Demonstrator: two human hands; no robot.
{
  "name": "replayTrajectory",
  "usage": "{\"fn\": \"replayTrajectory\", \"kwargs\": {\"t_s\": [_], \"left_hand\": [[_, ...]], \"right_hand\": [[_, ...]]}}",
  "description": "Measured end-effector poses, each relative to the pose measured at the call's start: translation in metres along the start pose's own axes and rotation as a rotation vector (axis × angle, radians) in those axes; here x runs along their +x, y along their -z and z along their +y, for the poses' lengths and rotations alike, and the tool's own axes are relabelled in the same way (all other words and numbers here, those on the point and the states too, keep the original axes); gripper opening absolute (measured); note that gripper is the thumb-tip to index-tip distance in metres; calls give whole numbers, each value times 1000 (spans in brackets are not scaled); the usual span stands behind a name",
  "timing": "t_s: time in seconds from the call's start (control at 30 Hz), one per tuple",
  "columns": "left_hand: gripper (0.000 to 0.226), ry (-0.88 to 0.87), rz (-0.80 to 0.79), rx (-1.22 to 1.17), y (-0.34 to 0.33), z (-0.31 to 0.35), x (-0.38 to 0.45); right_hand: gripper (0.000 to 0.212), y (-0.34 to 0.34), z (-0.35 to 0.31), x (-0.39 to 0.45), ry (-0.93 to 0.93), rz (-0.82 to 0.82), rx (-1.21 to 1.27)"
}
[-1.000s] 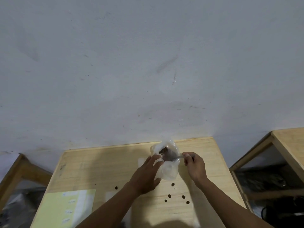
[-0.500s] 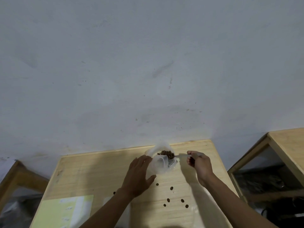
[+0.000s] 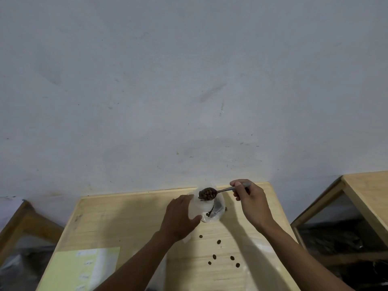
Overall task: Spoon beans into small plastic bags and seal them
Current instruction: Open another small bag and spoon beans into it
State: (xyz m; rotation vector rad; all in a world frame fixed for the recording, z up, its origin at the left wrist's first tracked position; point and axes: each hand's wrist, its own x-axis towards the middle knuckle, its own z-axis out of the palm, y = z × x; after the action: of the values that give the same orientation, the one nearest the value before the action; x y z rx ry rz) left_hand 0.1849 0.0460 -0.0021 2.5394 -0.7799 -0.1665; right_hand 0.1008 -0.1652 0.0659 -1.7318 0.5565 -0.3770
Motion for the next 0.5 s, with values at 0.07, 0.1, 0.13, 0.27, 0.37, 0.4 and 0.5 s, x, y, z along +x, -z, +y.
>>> {"fn": "replayTrajectory", "kwargs": {"t_s": [0.07, 0.1, 0.13, 0.27, 0.37, 0.4, 0.5], "left_hand": [[69, -6, -5, -3, 1, 0, -1], [67, -12, 2, -5, 2, 0, -1], [64, -17, 14, -7, 2, -1, -1], [56, -4, 73, -28, 7, -5, -3], [53, 12, 84, -37, 10, -14, -3], [53, 19, 76, -37, 11, -17, -3], [55, 34, 39, -28, 11, -25, -3]], "right_hand": [[19, -2, -3, -4, 93, -38, -82], [19, -3, -5, -5, 144, -54, -118], [19, -3, -7, -5, 185, -64, -140], [18, 0, -12, -1, 252, -20, -123], [19, 5, -8, 6, 211, 45, -71], [20, 6, -6, 7, 178, 58, -53], [23, 7, 10, 8, 86, 70, -42]]}}
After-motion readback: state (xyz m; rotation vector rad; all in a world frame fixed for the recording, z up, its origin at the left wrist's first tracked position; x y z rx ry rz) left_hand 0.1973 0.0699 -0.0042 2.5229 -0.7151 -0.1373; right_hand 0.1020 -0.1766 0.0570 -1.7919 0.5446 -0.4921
